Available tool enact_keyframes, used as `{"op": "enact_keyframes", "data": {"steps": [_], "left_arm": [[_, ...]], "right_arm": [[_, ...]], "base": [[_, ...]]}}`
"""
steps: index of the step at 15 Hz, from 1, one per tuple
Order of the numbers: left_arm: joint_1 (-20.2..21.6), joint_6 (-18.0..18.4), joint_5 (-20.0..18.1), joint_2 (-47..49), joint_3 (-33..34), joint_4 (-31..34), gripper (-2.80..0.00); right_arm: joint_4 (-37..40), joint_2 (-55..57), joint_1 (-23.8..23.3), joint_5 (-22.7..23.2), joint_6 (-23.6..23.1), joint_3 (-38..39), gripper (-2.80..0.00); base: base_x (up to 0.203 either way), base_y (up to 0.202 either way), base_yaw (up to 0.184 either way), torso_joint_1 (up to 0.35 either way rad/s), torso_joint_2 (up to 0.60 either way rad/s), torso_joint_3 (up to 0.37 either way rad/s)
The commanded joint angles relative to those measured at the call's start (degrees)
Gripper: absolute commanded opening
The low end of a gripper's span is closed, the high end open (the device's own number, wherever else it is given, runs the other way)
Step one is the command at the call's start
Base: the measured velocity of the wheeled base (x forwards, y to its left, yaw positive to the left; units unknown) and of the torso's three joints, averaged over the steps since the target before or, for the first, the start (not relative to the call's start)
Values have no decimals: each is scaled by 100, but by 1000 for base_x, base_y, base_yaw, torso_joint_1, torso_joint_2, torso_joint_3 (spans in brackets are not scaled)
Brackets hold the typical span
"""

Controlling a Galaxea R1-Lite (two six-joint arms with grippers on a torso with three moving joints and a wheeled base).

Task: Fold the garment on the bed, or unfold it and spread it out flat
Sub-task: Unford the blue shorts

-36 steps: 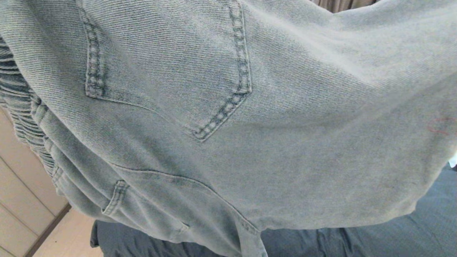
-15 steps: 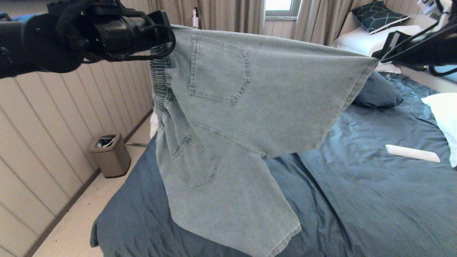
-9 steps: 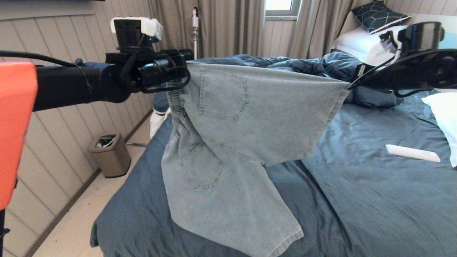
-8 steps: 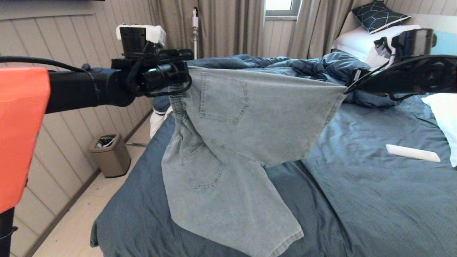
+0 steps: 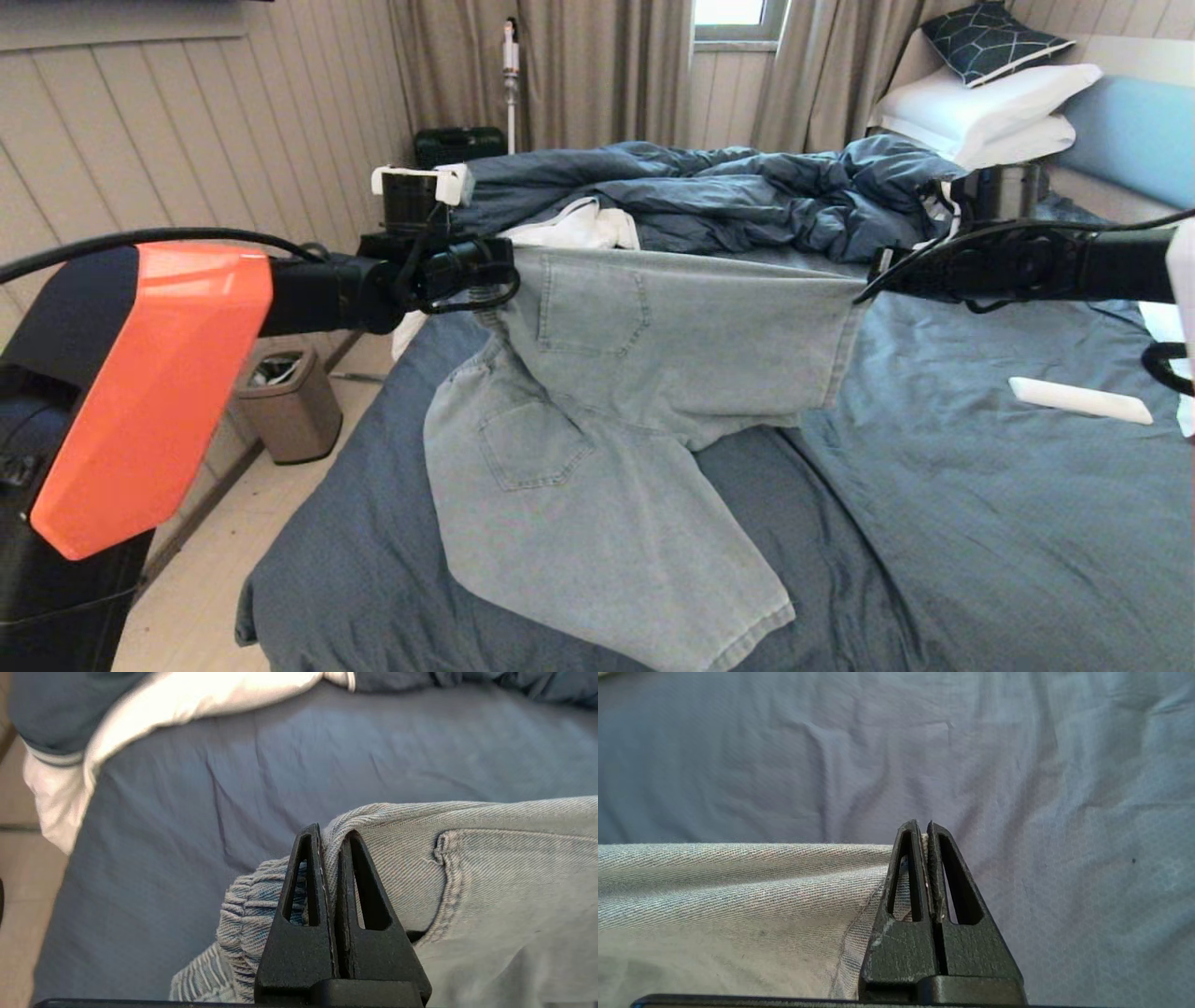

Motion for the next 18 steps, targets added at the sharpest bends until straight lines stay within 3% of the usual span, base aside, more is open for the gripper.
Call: {"op": "enact_keyframes", "data": {"steps": [1, 4, 8, 15, 18], "left_arm": [[1, -5, 8, 127, 3, -7, -280], [87, -5, 17, 118, 3, -24, -280], [161, -5, 16, 22, 11, -105, -280], [194, -58, 78, -198, 29, -156, -280], [144, -75, 132, -33, 64, -119, -280]], "right_arm": [[-1, 105, -62, -13, 2, 1, -280], [-3, 51, -88, -372, 10, 10, -280], [41, -595, -50, -425, 7, 227, -280], [75, -2712, 479, -423, -91, 1760, -280], [133, -2956, 681, -426, -103, 2230, -280]], "base": [[0, 0, 0, 0, 0, 0], [0, 0, 0, 0, 0, 0], [0, 0, 0, 0, 0, 0], [0, 0, 0, 0, 0, 0], [0, 0, 0, 0, 0, 0]]}}
